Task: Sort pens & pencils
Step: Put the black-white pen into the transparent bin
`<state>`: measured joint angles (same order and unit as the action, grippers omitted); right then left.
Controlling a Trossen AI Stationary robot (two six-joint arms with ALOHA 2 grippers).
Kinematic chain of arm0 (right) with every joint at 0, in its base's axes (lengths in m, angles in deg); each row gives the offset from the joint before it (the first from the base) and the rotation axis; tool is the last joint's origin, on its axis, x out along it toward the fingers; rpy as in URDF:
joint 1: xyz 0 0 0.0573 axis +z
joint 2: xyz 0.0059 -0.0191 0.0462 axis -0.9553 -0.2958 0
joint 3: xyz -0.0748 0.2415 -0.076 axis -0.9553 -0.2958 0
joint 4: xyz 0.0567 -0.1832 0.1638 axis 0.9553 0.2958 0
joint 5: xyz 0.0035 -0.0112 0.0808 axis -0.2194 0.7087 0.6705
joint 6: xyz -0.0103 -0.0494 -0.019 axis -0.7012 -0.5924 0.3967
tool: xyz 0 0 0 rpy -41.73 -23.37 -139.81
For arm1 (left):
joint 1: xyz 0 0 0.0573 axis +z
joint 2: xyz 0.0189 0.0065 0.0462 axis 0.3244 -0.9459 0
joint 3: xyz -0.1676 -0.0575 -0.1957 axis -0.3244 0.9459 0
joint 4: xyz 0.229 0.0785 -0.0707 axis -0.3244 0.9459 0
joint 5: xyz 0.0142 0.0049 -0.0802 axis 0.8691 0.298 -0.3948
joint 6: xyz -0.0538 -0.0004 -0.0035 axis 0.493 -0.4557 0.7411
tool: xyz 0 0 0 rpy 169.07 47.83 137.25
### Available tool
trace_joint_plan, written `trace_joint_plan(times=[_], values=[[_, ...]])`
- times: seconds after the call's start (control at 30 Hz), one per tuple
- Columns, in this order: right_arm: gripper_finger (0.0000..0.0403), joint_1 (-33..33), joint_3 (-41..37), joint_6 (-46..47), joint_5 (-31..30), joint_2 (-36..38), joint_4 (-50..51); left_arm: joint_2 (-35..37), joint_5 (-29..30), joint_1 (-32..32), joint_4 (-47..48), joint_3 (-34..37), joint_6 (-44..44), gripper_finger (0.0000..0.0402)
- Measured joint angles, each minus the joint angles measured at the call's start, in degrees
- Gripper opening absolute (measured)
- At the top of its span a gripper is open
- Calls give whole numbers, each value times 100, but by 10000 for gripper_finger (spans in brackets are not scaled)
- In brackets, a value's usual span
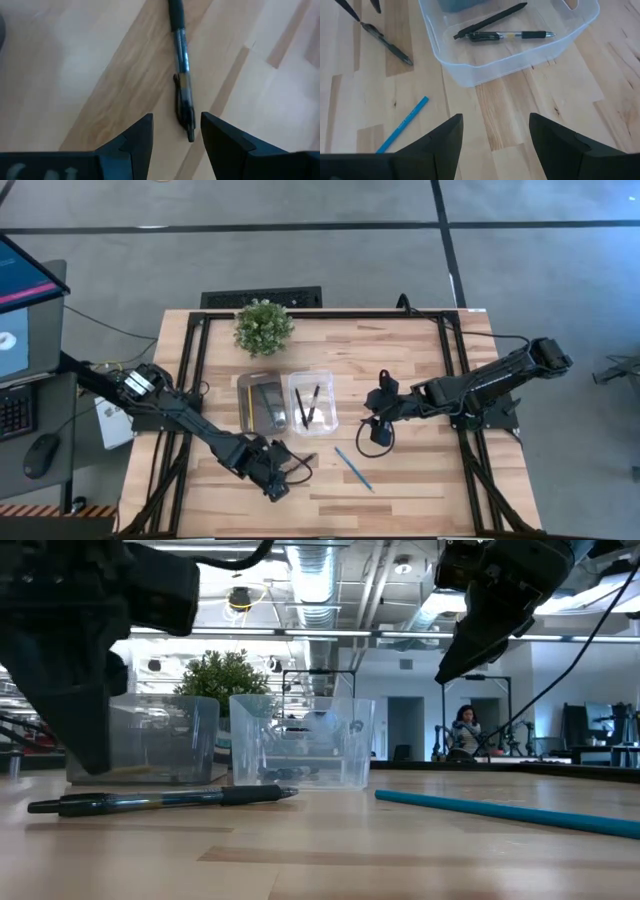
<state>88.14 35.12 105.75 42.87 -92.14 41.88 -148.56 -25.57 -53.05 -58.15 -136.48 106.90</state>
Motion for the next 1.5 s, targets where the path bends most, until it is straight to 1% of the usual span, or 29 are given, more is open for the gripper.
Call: trace_joint_plan(times=[0.07,0.13,0.27,0.37,0.47,0.7,0.77,0.83,0.93,1.07,1.2,1.4,1.5], values=[[249,-1,-2,0,0,0,14,-64,7,21,-107,-30,102,155],[249,-5,-2,0,0,0,-21,-73,6,21,33,-61,118,155],[249,-6,-2,0,0,0,-22,-203,-9,49,0,-212,123,155],[249,-8,-2,0,0,-2,4,-428,-51,91,37,-403,134,155],[249,-6,-3,0,0,-2,26,-768,-198,141,330,-712,130,155],[249,-6,-4,0,0,0,-17,-1476,-404,197,1648,-1655,62,155],[249,-6,-4,0,0,-2,-18,-1545,-373,199,1929,-1885,18,155],[249,-6,-4,0,0,-2,-18,-1595,-371,213,2005,-1998,-77,155],[249,-6,-4,0,0,-2,-24,-1619,-336,222,2085,-2138,-219,155],[249,-6,-4,0,0,-2,-19,-1621,-291,222,1819,-2177,-430,155],[249,-6,-4,-2,0,-2,-18,-1623,-287,223,1778,-2177,-585,155],[249,-6,-4,-46,0,-2,-18,-1669,-289,281,1838,-2186,-319,155],[249,-6,-4,-50,0,-2,-16,-1669,-288,281,1991,-2191,26,155]])
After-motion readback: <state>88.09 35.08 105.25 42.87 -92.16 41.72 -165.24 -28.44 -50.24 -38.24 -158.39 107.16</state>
